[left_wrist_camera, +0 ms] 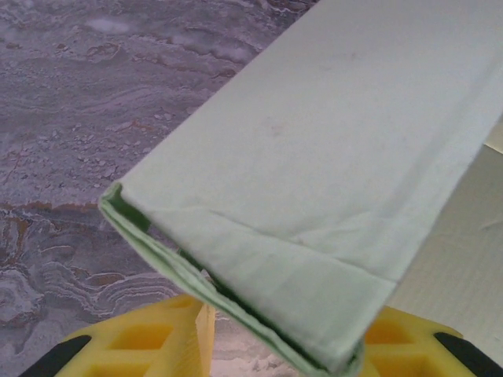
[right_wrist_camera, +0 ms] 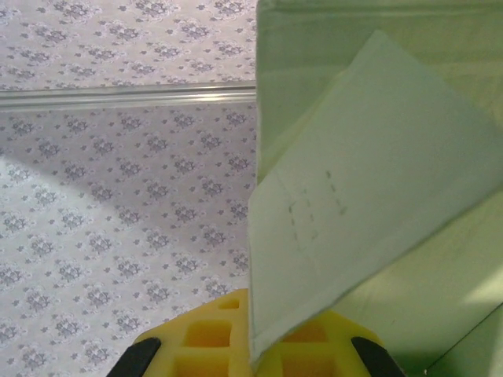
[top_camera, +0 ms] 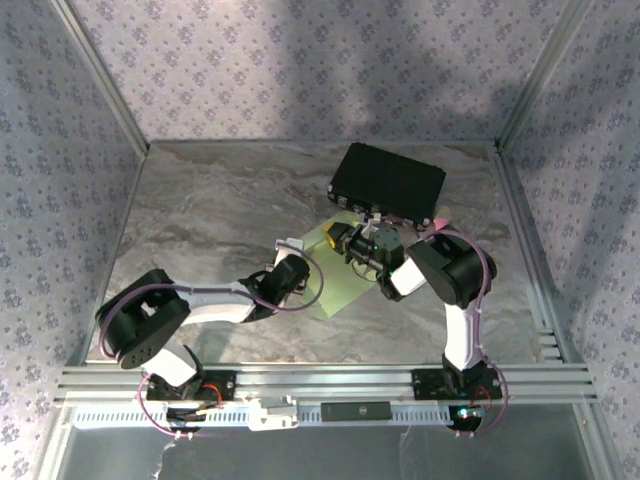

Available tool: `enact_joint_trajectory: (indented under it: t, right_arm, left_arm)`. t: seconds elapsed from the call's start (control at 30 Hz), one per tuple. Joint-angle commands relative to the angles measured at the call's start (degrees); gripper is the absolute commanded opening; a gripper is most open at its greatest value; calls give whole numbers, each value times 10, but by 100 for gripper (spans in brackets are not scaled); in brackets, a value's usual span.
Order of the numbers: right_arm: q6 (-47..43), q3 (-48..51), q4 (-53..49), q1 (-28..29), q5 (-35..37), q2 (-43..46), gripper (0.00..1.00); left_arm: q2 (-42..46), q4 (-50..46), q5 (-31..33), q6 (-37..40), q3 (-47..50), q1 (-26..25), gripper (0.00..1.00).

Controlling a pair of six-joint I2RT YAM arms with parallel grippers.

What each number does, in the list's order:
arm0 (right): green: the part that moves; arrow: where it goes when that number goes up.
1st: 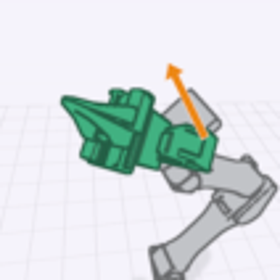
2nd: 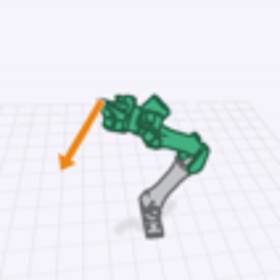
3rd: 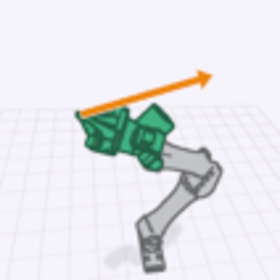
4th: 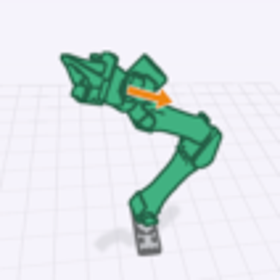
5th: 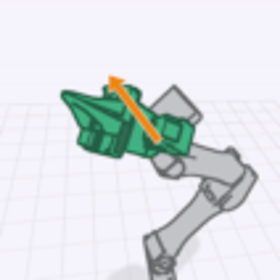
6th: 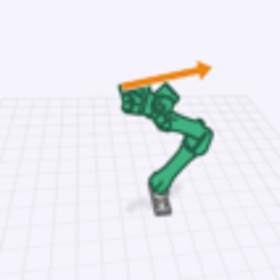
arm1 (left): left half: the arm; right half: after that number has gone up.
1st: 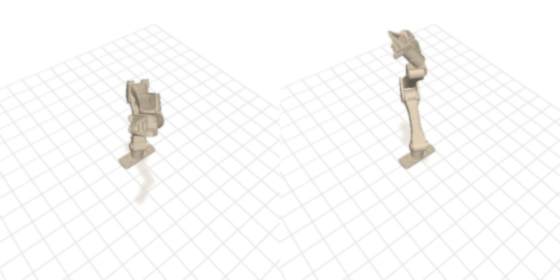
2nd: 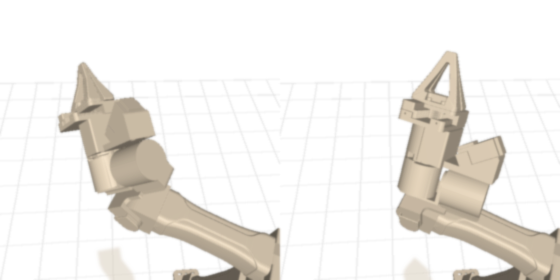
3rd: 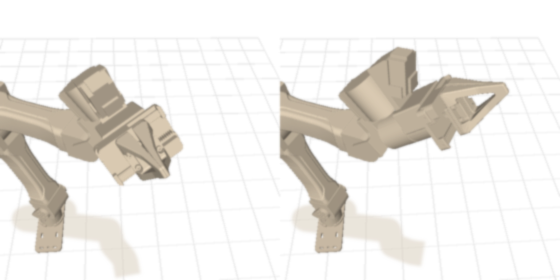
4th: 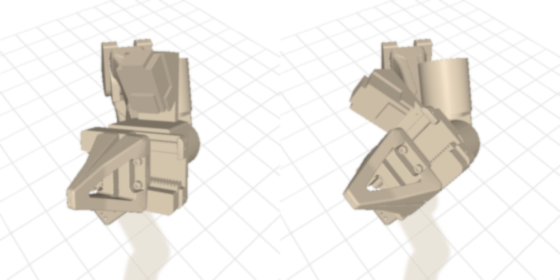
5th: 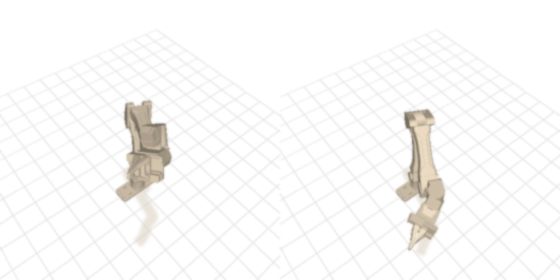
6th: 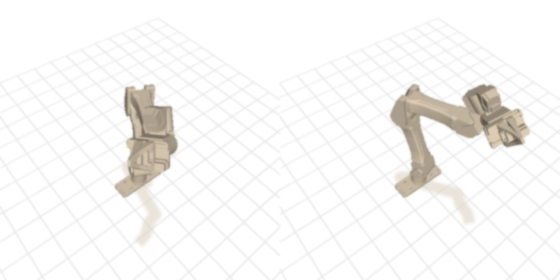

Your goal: Fold the paper box

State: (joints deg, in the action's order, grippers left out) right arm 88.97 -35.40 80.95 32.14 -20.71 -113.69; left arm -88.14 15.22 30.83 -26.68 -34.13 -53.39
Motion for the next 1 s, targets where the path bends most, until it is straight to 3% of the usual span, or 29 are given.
enact_joint_trajectory:
  t: [0.0, 0.33, 0.5, 0.73, 0.83, 0.97]
  right_arm:
    - [4, 6, -14, 13, -2, -16, 0]
    - [6, 7, -20, 17, 4, -12, 0]
    - [8, 6, -24, 16, 5, -11, 0]
    - [12, 3, -30, 18, 5, -12, 0]
    - [14, 3, -31, 20, 6, -12, 0]
    - [16, 1, -33, 19, 3, -12, 0]
  left_arm:
    - [-11, 14, 20, -9, -23, 0, 34]
    - [-36, -9, 54, -28, -43, 0, 26]
    - [-49, -17, 60, -35, -53, 0, 0]
    - [-63, -23, 66, -36, -65, 0, 1]
    - [-66, -25, 66, -36, -70, 0, 15]
    - [-70, -11, 59, -25, -73, 2, 11]
